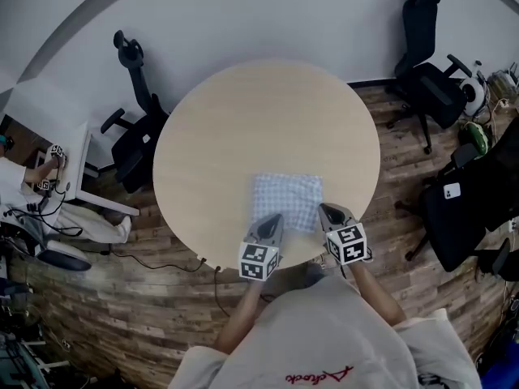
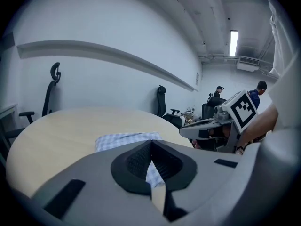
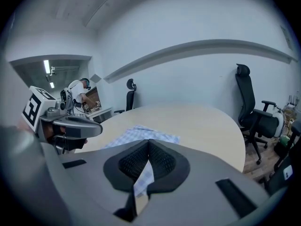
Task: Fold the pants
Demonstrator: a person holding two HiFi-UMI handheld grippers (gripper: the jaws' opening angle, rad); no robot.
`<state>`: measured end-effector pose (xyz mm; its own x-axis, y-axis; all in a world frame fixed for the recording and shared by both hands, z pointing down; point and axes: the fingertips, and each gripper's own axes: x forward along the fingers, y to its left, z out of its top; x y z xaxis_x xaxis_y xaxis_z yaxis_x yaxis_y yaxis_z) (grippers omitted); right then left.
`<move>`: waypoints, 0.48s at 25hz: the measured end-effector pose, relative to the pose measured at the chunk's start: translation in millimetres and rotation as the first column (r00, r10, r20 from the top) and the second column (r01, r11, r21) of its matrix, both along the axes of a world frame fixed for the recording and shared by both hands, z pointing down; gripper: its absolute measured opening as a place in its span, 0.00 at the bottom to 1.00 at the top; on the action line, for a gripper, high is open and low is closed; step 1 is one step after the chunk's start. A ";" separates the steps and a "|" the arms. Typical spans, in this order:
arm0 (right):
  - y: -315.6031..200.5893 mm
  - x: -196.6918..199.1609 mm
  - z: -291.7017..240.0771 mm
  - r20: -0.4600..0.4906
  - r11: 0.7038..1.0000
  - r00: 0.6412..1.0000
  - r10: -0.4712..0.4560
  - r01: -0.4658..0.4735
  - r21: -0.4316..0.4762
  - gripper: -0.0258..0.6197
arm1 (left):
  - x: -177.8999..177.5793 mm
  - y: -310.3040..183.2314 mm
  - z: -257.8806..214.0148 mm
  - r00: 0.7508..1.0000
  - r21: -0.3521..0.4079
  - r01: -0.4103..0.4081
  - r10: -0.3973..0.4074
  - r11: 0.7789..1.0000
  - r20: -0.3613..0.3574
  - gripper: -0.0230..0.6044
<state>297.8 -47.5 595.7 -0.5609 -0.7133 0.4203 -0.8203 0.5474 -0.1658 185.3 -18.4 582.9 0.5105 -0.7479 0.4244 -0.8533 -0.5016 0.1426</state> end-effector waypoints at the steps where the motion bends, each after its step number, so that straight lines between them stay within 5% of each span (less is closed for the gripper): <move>1: 8.8 -5.7 -4.4 0.000 1.000 1.000 0.001 -0.001 0.010 0.09 | -5.2 8.6 -0.6 1.000 0.004 -0.001 0.001 1.000 -0.005 0.09; 12: 124.0 -50.1 -24.2 -0.005 0.997 0.999 0.039 -0.039 0.060 0.08 | -42.2 109.0 -14.8 0.997 0.039 -0.023 0.026 0.999 -0.067 0.09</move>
